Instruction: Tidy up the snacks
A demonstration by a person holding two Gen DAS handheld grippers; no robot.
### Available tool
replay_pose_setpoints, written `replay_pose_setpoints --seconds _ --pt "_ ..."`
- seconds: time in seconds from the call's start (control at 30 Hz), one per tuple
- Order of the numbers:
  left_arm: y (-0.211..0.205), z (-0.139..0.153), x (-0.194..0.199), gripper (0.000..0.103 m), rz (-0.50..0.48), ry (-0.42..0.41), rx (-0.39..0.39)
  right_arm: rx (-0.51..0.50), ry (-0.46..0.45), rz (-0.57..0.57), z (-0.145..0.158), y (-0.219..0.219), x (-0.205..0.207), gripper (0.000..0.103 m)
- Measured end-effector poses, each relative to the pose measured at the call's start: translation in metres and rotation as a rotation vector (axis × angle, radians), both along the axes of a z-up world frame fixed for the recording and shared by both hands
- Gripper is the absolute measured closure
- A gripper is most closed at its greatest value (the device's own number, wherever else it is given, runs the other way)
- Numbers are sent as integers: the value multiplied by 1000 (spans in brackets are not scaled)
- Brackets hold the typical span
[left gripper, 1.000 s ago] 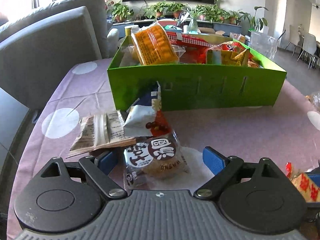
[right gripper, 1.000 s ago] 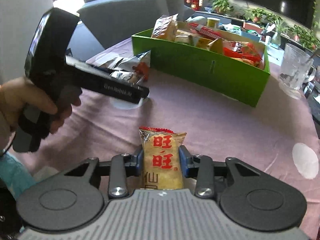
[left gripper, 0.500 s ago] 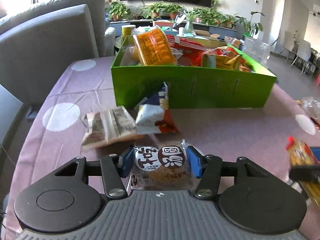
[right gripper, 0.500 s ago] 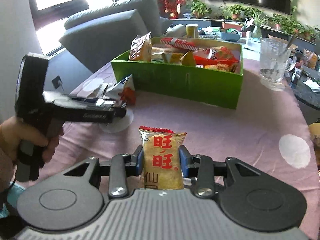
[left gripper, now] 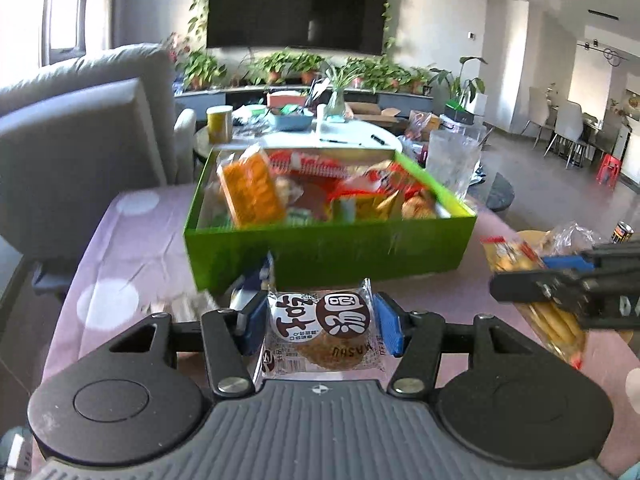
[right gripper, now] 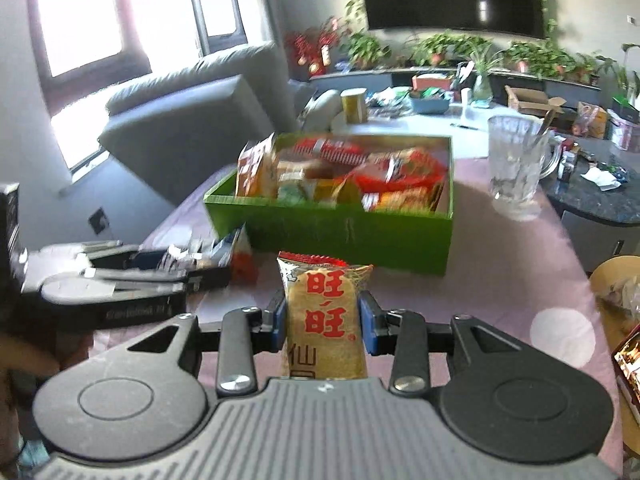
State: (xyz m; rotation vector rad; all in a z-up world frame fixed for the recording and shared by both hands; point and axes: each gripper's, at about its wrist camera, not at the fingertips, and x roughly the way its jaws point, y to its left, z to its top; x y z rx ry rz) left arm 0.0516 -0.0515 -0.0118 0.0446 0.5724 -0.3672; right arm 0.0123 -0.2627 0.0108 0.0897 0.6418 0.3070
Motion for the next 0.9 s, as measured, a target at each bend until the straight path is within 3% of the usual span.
replay_pose_setpoints --seconds 0.37,0.7,0.9 --pt "-25 25 26 50 -39 -54 32 38 -59 -76 18 -4 37 37" --pt "-45 48 75 50 -29 -90 63 94 -59 -117 22 -20 72 37" --pt "-61 45 112 50 -28 -61 97 121 -66 -134 23 -31 84 37"
